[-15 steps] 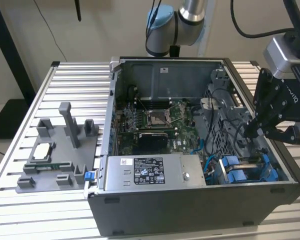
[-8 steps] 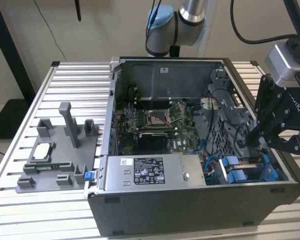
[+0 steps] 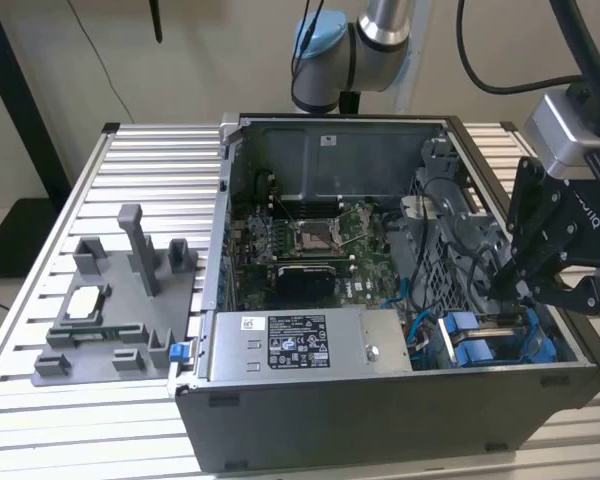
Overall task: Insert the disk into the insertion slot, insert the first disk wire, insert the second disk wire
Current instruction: 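Insert the second disk wire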
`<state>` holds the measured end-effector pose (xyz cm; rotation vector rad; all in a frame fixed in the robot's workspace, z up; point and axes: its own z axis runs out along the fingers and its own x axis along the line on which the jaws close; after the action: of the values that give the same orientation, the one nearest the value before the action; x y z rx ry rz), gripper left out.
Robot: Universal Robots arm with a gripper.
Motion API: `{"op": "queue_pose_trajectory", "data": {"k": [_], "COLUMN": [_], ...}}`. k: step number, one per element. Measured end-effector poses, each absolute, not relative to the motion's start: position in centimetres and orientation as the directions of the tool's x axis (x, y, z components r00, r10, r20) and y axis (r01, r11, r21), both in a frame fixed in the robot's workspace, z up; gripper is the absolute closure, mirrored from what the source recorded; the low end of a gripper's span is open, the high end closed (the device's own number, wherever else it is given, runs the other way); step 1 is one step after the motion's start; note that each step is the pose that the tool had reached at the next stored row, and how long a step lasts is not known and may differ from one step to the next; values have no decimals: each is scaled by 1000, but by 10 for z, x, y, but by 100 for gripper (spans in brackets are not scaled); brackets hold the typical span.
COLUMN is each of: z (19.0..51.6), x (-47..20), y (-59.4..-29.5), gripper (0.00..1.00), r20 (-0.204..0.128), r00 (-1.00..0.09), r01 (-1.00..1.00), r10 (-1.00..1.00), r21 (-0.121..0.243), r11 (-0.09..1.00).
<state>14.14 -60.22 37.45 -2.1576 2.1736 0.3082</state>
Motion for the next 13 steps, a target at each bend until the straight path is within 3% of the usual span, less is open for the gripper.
{"op": "queue_pose_trajectory", "data": {"k": [13], "z": [373], "x": [141], "y": [-602], "gripper": [100], "r20": [-185], "r00": [-16], "r01": [-995], "r10": [-983], "r21": [97], "r11": [-2]}}
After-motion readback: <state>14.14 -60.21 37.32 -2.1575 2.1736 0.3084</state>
